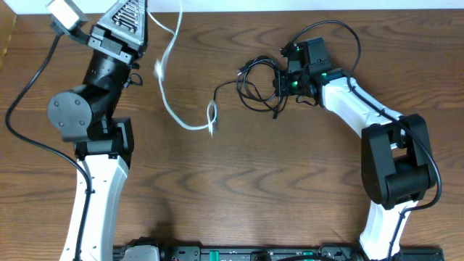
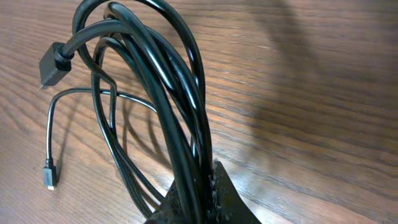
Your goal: Untangle cables
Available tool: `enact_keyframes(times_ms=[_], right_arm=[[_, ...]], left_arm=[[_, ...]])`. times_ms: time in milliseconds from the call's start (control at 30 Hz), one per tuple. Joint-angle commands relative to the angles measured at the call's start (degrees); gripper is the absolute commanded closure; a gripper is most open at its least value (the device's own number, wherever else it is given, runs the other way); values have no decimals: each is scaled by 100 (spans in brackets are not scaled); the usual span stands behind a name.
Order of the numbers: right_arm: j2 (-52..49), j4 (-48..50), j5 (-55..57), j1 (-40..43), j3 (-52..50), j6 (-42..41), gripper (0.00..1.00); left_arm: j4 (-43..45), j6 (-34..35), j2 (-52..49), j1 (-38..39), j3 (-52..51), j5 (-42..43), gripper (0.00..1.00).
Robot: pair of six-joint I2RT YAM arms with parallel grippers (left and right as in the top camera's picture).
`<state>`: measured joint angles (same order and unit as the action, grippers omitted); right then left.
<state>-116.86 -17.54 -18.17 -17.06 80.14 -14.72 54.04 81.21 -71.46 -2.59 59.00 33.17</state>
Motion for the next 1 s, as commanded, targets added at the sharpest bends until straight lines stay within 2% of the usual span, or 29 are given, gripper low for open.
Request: enact_keyframes(times_ms=[0,100,233,333,400,533,700,967], right_arm=[[-48,-57,-107,20,-33,223,83],[-2,-162,-501,52,-22,555,56],[315,-433,-1027,142,-20,997,32],[756,-732,-1113,216,-20,1255,20],[1117,-914,-1117,254,-20,1381,16],[1812,-1106,-1580,225,-20,1714,14],[2116,-750,-2693,-66,-20,1867,18],[1934,555,-2988,-863,-22,1497,26]], left_arm=[[-278,-85,83,-24,133,393,92],[-787,-577,83,-2,133,708,93],[-1709,-1628,74,120,133,1110,93],[-2350,-2592,74,212,131,1300,93],[-2739,-3147,74,260,131,1362,93],[-3241,-3517,74,275,131,1209,93],[-3141,-3473,74,273,131,800,93],[-3147,-1425,74,273,131,37,92]])
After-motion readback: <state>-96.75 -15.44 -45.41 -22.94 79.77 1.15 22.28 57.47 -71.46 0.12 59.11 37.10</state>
